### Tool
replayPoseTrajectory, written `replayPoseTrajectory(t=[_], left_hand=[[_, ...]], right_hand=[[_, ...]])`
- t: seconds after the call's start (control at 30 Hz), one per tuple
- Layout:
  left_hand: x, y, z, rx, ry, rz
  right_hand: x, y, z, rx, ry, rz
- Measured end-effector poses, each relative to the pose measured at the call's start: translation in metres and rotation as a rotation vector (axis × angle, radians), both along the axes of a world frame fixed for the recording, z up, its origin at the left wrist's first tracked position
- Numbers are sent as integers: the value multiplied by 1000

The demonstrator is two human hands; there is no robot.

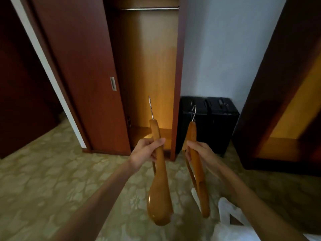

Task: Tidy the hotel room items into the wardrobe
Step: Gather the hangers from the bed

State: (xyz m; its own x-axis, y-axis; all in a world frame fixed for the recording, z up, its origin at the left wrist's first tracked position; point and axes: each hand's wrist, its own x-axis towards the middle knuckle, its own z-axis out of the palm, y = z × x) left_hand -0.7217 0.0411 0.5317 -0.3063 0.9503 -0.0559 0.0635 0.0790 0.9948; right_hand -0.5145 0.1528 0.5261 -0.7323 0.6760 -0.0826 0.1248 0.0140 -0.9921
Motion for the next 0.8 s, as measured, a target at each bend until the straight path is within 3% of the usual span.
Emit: replayPoseTrajectory(t=[0.43,0.8], left_hand=[[-175,195,18,44,21,-21],[-354,439,64,85,103,-126]], right_hand=[[-181,167,18,78,-22,-2],[-350,409,64,170,58,-9]])
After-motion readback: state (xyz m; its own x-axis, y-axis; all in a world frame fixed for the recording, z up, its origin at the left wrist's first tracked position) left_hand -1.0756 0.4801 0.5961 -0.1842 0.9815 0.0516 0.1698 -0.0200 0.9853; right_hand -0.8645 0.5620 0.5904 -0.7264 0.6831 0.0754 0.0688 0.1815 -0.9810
